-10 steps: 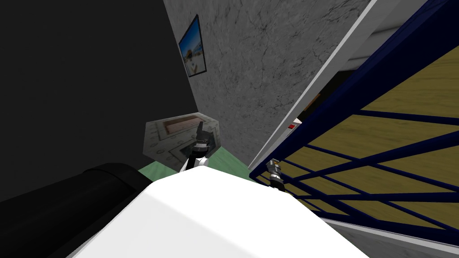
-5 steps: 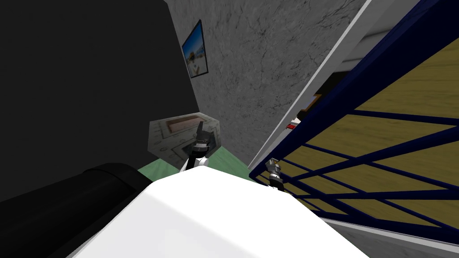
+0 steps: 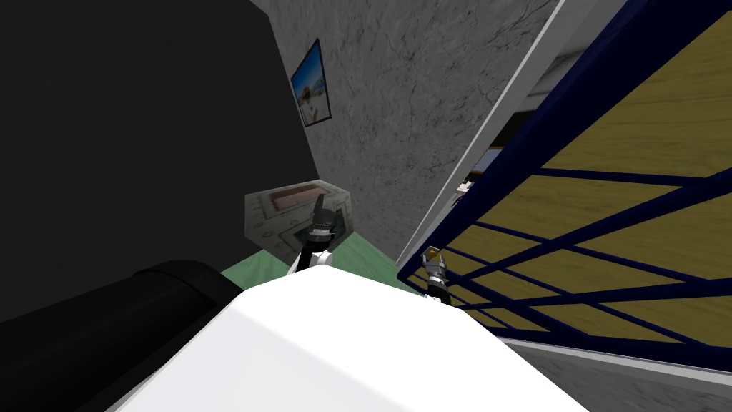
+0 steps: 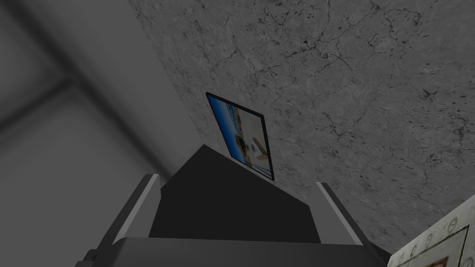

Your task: Pull the door open

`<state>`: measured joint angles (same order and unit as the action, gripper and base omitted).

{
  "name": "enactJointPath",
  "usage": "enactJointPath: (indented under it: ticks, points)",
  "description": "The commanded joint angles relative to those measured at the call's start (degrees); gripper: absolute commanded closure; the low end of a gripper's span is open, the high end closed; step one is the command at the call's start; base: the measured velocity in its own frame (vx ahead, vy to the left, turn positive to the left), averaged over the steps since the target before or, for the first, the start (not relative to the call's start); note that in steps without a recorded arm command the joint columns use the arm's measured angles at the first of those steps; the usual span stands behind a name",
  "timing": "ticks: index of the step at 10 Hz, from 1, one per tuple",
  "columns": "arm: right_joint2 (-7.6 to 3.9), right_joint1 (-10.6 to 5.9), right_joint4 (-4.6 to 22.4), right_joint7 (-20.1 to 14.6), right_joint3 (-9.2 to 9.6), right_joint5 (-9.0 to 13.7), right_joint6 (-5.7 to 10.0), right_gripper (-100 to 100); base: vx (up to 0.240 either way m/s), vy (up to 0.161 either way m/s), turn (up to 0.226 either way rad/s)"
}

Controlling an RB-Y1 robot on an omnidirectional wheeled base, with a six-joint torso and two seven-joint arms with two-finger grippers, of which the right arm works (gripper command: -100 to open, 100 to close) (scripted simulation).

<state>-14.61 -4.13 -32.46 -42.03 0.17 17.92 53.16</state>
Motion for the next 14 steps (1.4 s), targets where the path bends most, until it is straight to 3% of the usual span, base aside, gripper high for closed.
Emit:
enactJointPath:
  ticks: [1,13,14]
  points:
    - [0.12,-0.13,0.1,-1.6,0.15,0.4,-0.01,-100,-0.061,-0.005,0.01]
    - [2.2,-0.47,-2.0,-19.5,2.3,6.5,-1.77,-100,-0.056,-0.011,0.021]
    - [2.2,-0.47,-2.0,-19.8,2.3,6.5,-1.77,-100,-0.042,-0.006,0.009]
